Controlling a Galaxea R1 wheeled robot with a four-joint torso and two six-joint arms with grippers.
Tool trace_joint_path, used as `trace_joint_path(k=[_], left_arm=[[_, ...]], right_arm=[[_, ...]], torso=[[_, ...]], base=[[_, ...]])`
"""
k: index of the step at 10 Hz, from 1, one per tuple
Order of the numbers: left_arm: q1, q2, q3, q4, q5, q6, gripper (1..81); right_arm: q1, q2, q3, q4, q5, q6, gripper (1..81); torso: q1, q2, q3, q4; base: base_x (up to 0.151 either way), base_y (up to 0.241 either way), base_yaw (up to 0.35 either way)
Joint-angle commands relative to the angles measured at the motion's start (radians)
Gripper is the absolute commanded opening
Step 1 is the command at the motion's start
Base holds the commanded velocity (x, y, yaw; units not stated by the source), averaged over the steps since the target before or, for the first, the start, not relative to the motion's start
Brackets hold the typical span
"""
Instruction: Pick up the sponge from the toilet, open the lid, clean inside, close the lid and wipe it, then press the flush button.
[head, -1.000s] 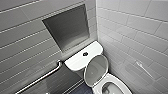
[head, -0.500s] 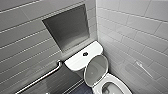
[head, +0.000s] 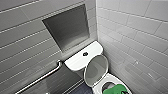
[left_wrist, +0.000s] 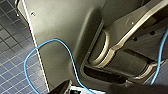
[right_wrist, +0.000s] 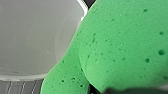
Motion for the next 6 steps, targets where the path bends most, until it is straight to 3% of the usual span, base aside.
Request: trace_joint_path(k=[1, 3, 6], left_arm=[[0.018, -0.021, -0.002, -0.006, 0.082, 0.006, 81.1], [0.018, -0.022, -0.002, -0.008, 0.082, 0.006, 81.1], [0.019, -0.029, -0.002, -0.011, 0.082, 0.001, 81.1]], right_arm=[[0.176, 0.17, -0.156, 0.219, -0.064, -0.147, 1.0], [0.2, 0.311, -0.344, 0.252, -0.118, -0.146, 1.0], [0.244, 0.451, -0.619, 0.341, -0.282, -0.146, 1.0]], torso=[[0.0, 0.0, 0.0, 0.0], [0.0, 0.0, 0.0, 0.0], [0.0, 0.0, 0.0, 0.0]], base=[[0.0, 0.0, 0.0], [0.0, 0.0, 0.0], [0.0, 0.0, 0.0]])
